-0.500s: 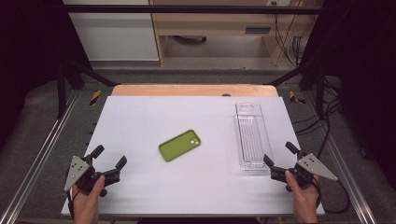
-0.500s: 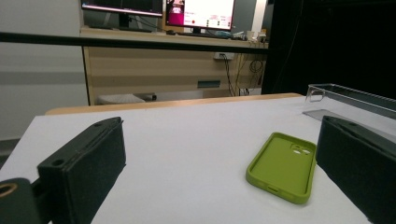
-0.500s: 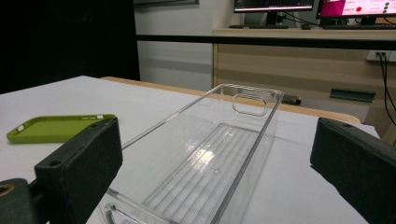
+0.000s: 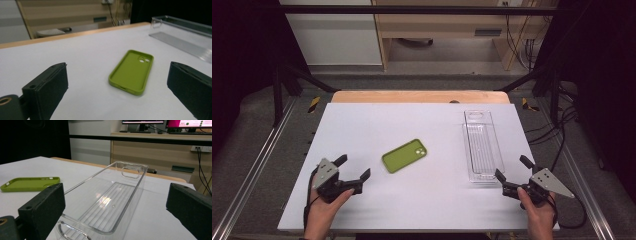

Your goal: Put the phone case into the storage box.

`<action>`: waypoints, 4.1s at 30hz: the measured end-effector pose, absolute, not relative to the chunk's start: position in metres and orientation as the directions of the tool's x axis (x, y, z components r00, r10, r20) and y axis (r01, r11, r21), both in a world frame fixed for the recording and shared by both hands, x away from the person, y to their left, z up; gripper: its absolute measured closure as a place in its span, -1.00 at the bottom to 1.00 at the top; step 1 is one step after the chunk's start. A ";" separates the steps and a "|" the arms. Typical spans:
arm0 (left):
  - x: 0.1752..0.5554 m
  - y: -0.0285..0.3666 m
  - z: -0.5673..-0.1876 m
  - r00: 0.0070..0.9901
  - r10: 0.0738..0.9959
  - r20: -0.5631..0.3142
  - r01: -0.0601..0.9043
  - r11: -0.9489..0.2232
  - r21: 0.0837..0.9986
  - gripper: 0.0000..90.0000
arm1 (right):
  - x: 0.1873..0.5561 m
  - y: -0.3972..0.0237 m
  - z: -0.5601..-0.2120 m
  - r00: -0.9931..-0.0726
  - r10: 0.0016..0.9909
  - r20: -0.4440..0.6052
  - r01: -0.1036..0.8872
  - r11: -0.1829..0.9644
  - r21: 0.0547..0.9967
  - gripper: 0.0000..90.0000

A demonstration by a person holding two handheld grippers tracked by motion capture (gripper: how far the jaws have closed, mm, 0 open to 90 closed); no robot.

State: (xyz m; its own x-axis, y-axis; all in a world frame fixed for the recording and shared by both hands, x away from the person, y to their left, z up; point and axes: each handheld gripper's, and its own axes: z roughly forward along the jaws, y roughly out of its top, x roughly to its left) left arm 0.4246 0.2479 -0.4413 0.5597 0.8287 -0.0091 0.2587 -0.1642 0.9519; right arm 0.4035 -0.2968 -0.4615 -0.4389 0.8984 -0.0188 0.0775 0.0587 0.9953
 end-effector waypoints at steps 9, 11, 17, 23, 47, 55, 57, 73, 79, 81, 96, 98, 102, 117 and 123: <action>0.466 0.209 -0.423 0.625 0.781 0.019 0.317 -0.275 0.908 -0.92 | 0.405 -0.297 -0.462 -0.427 0.904 -0.017 0.085 0.059 0.995 -0.95; 0.470 0.206 -0.423 0.630 0.777 0.019 0.322 -0.283 0.903 -0.92 | 0.405 -0.297 -0.462 -0.427 0.904 -0.018 0.084 0.060 0.995 -0.95; 0.495 0.188 -0.423 0.648 0.762 0.022 0.360 -0.332 0.872 -0.91 | 0.405 -0.298 -0.461 -0.429 0.903 -0.016 0.085 0.058 0.995 -0.95; 0.512 0.179 -0.423 0.651 0.759 0.021 0.399 -0.366 0.840 -0.79 | 0.404 -0.298 -0.462 -0.426 0.904 -0.021 0.086 0.064 0.994 -0.95; 0.537 0.145 -0.443 0.723 0.691 0.022 0.462 -0.507 0.728 1.00 | 0.406 -0.303 -0.464 -0.415 0.910 0.004 0.096 0.040 0.995 -0.94; 0.537 0.132 -0.451 0.751 0.659 0.047 0.454 -0.567 0.687 1.00 | 0.404 -0.302 -0.463 -0.416 0.909 0.013 0.093 0.029 0.995 -0.94; 0.539 0.131 -0.452 0.755 0.655 0.036 0.461 -0.569 0.681 1.00 | 0.406 -0.302 -0.463 -0.415 0.910 0.011 0.097 0.033 0.995 -0.93; 0.540 0.115 -0.464 0.800 0.599 0.025 0.453 -0.631 0.630 1.00 | 0.405 -0.306 -0.463 -0.412 0.911 0.015 0.095 0.027 0.995 -0.94; 0.534 0.115 -0.463 0.819 0.573 -0.013 0.453 -0.633 0.628 1.00 | 0.405 -0.308 -0.463 -0.409 0.913 0.012 0.094 0.029 0.995 -0.94; 0.530 0.115 -0.464 0.823 0.568 -0.020 0.450 -0.631 0.632 1.00 | 0.405 -0.309 -0.463 -0.406 0.914 0.015 0.098 0.027 0.995 -0.94; 0.491 0.108 -0.467 0.861 0.505 -0.067 0.422 -0.632 0.650 1.00 | 0.406 -0.307 -0.464 -0.410 0.912 0.010 0.104 0.036 0.994 -0.94; 0.488 0.107 -0.467 0.862 0.502 -0.073 0.423 -0.630 0.651 1.00 | 0.406 -0.307 -0.464 -0.412 0.911 0.008 0.105 0.039 0.994 -0.94; 0.486 0.104 -0.467 0.859 0.509 -0.060 0.421 -0.634 0.649 1.00 | 0.406 -0.306 -0.464 -0.414 0.910 0.011 0.110 0.039 0.993 -0.94; 0.480 0.077 -0.466 0.892 0.446 -0.069 0.383 -0.667 0.640 1.00 | 0.407 -0.307 -0.465 -0.421 0.907 0.016 0.117 0.037 0.992 -0.94; 0.464 0.070 -0.465 0.915 0.398 -0.062 0.346 -0.697 0.629 1.00 | 0.407 -0.306 -0.466 -0.423 0.906 0.013 0.120 0.042 0.992 -0.94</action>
